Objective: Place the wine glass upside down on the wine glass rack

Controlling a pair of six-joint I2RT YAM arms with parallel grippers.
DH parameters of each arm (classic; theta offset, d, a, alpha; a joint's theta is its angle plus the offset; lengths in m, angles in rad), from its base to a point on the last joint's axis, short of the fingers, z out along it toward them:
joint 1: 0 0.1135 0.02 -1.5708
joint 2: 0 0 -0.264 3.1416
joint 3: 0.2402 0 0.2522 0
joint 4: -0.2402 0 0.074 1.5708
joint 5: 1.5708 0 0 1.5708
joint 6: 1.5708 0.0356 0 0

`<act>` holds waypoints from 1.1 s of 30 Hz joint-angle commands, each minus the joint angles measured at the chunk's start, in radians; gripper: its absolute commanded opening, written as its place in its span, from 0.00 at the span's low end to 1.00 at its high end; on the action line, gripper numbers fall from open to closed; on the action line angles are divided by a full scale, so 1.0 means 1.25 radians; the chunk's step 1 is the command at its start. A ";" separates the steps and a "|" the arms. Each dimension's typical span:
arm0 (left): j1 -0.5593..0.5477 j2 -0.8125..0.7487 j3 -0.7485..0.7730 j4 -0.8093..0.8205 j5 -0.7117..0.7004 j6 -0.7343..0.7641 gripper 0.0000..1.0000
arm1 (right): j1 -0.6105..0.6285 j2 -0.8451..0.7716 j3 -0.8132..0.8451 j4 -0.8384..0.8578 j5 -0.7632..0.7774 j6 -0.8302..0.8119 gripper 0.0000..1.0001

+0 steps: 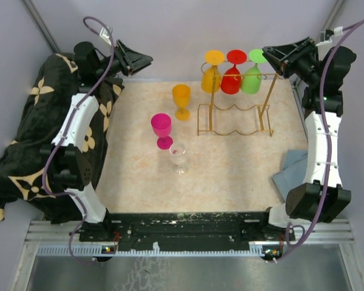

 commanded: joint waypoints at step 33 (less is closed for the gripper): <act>-0.256 0.338 0.402 -0.666 -0.732 0.649 0.50 | -0.005 -0.082 -0.035 -0.011 0.022 -0.078 0.27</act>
